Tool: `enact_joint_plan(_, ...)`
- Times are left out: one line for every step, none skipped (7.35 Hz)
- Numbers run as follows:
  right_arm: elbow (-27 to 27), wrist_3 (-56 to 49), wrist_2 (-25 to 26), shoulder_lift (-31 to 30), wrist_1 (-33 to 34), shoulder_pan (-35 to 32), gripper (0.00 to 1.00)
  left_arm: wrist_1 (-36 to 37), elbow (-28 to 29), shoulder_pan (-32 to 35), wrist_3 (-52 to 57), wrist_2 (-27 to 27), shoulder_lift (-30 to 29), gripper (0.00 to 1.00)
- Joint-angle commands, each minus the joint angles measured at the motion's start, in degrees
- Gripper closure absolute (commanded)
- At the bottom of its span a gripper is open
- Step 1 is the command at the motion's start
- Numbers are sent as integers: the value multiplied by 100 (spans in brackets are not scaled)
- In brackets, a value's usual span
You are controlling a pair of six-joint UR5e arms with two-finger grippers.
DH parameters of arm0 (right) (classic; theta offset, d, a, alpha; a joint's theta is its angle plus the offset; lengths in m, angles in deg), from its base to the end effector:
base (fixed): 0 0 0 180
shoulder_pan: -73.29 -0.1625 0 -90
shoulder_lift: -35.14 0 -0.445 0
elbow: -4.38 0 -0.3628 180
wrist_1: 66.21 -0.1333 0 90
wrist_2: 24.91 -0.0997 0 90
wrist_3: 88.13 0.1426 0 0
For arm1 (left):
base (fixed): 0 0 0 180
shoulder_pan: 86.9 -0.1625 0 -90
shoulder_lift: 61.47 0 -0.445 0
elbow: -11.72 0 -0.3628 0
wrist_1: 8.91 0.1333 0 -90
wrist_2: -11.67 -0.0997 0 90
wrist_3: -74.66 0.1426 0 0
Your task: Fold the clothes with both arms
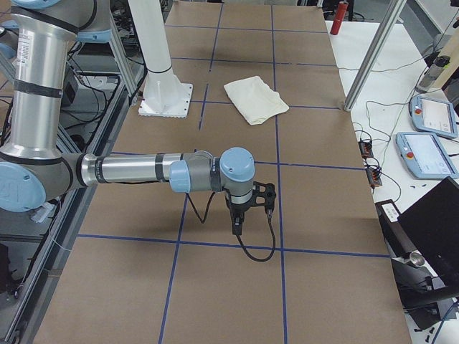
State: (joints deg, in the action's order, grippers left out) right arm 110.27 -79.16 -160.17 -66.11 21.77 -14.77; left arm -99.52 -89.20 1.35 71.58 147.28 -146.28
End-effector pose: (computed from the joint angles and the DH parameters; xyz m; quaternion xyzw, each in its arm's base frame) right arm 0.0189 -0.3863 0.6577 0.0169 -0.3875 0.0342 0.9211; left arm -0.0182 -0.4316 0.6576 0.0346 0.3888 0.0107 0.9206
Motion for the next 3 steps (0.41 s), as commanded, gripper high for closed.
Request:
enact_joint_plan(2, 0, 0, 0, 0, 0, 0, 0, -7, -1, 0, 0, -9, 0)
enact_joint_plan(2, 0, 0, 9, 0, 0, 0, 0, -15, -1, -9, 0, -18, 0)
enact_joint_plan(2, 0, 0, 9, 0, 0, 0, 0, -7, -1, -9, 0, -44, 0)
